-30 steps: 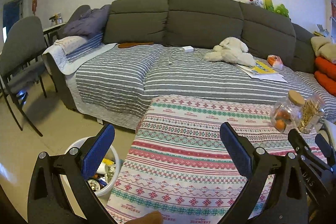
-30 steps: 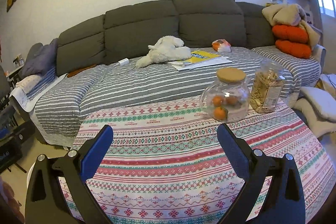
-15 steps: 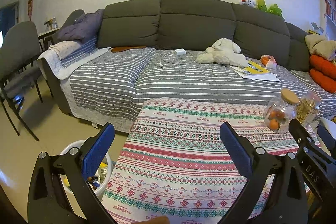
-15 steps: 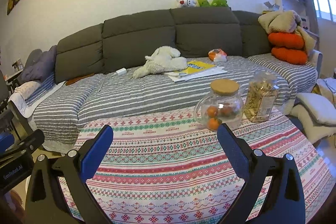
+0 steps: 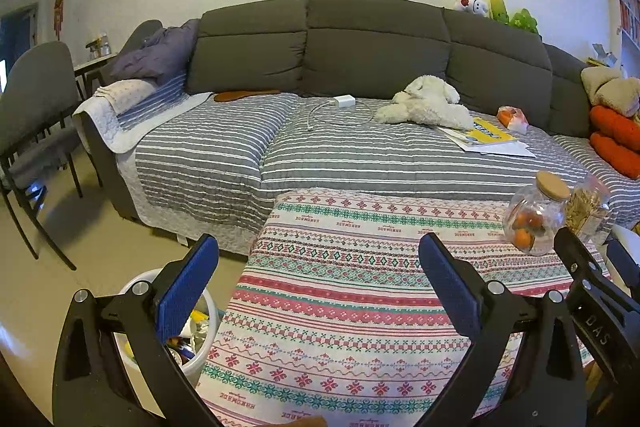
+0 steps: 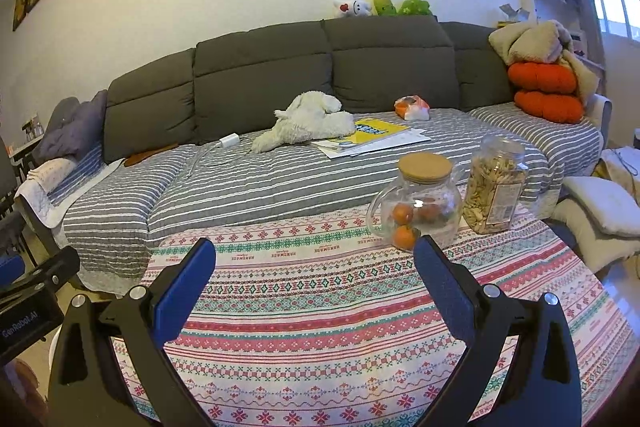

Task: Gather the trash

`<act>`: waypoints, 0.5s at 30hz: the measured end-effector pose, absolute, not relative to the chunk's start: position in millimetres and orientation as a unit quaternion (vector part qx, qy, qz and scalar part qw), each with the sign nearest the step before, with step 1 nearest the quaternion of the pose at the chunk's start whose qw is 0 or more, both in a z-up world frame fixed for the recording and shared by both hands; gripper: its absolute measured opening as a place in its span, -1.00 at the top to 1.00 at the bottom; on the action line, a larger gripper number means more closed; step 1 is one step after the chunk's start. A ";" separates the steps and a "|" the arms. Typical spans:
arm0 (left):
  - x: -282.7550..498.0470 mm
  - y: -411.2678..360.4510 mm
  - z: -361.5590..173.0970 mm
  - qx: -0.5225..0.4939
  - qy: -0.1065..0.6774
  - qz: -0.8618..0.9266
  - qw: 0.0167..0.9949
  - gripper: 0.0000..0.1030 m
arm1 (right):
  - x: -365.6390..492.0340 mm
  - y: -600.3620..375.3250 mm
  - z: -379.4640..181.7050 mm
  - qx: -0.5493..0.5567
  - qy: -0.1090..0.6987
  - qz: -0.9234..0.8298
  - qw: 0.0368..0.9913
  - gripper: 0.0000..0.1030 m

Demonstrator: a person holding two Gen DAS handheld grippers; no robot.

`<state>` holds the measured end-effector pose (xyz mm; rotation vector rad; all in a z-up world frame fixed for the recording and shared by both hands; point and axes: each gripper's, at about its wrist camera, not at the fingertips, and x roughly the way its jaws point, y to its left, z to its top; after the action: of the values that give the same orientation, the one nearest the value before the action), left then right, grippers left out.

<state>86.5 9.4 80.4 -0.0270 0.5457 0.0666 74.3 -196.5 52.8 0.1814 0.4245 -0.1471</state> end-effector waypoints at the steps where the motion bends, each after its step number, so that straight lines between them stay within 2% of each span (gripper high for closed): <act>1: 86.6 9.4 80.4 -0.013 0.269 0.033 0.962 -0.86 | 74.3 -196.5 52.7 0.090 0.210 -0.073 0.971 -0.87; 15: 89.4 9.6 78.0 -0.012 0.276 0.038 0.960 -0.86 | 74.8 -195.1 50.2 0.094 0.215 -0.069 0.970 -0.87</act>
<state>89.4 9.6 78.0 -0.0233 0.5593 0.0767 74.8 -195.1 50.2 0.1908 0.4353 -0.1389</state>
